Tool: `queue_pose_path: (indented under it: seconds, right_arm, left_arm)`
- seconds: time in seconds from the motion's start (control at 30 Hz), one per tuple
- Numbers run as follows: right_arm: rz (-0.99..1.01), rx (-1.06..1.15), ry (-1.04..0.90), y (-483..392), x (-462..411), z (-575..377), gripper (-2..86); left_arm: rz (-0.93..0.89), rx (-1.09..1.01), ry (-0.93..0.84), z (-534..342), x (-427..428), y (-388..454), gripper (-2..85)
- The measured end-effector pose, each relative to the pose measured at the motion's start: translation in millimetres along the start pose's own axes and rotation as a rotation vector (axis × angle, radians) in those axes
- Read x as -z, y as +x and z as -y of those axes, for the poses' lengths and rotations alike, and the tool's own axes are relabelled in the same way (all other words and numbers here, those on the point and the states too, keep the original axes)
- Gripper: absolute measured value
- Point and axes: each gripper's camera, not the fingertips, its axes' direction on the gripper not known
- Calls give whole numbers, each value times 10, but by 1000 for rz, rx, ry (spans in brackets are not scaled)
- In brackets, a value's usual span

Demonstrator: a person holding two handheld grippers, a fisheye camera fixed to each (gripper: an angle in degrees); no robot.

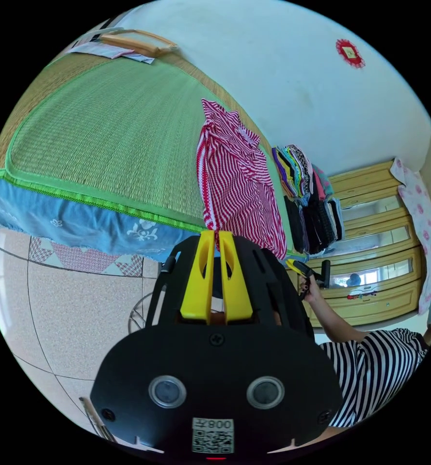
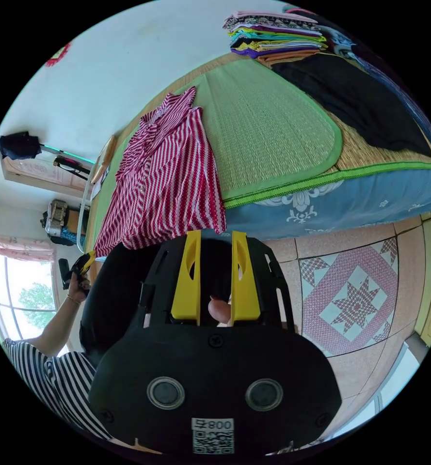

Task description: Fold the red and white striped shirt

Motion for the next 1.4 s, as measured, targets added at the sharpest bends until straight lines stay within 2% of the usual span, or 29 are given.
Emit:
queue_pose_path:
  seconds: [0.47,0.77,1.4]
  right_arm:
    - [2,-10,-70,282,-505,310,62]
    - [101,67,-88,316,-435,232,14]
    - [414,265,67,-44,1003,-79,6]
  left_arm:
    - [58,46,-70,-55,-119,55,14]
    - [45,48,-61,-222,-27,136,15]
    - [-201,-51,120,-859,756,530,14]
